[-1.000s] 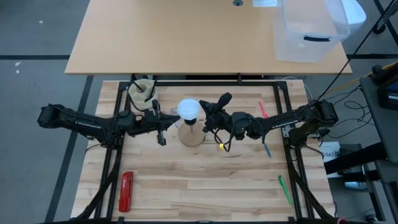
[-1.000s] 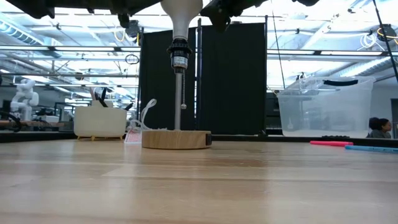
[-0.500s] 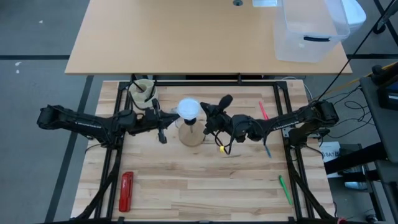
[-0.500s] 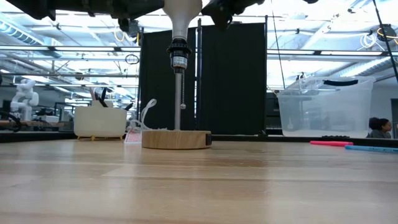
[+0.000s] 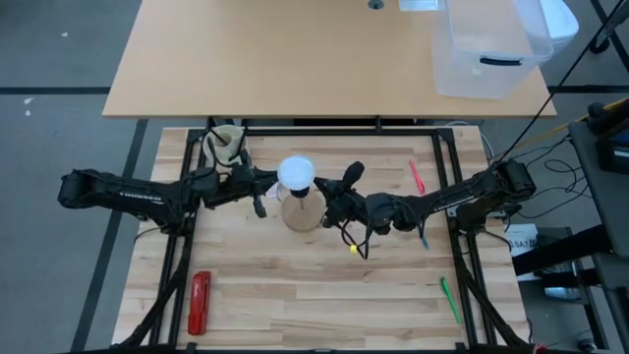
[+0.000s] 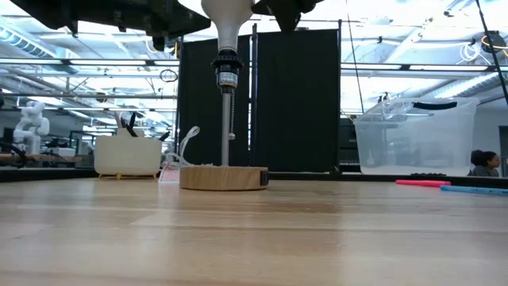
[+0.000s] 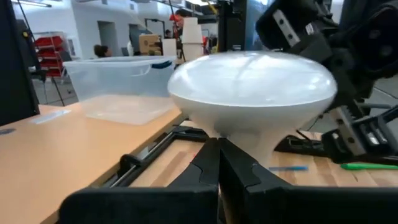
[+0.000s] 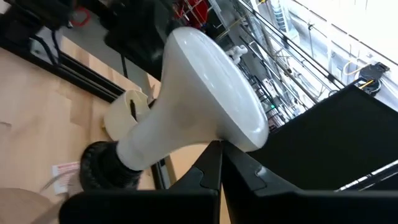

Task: Screw lightbulb
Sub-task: Insert the lightbulb into the desk lamp

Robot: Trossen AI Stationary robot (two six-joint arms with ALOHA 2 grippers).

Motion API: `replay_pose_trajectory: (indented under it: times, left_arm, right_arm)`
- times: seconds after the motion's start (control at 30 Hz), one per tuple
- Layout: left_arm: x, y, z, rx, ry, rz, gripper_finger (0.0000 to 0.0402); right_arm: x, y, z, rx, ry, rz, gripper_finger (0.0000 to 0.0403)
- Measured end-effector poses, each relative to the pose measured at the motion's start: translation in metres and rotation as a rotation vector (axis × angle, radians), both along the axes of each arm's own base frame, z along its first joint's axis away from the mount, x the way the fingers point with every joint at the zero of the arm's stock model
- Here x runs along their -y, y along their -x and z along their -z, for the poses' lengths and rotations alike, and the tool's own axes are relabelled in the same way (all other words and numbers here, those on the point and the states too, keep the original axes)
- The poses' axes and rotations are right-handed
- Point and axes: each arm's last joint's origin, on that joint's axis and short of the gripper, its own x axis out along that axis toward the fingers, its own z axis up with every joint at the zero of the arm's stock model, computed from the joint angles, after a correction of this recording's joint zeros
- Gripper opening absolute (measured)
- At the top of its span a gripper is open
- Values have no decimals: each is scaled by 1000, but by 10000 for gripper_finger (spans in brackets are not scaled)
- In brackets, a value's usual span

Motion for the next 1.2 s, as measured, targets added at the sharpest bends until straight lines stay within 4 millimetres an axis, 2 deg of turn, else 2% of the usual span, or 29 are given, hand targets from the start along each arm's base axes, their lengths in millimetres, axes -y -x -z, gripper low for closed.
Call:
replay_pose_trajectory:
  times: [0.3,0.53,0.83,1.2]
  left_arm:
    - [-11,1,2,-14,8,-50,0]
    - [-9,6,-5,20,0,-21,0]
    - [9,17,-18,84,-29,61,0]
    - [28,18,-17,66,-62,97,0]
  right_arm:
    - [-13,2,4,-18,-12,-20,0]
    - [-14,3,9,-49,-38,-5,0]
    - [10,0,5,-38,9,102,0]
    - [28,-3,-1,-21,47,98,0]
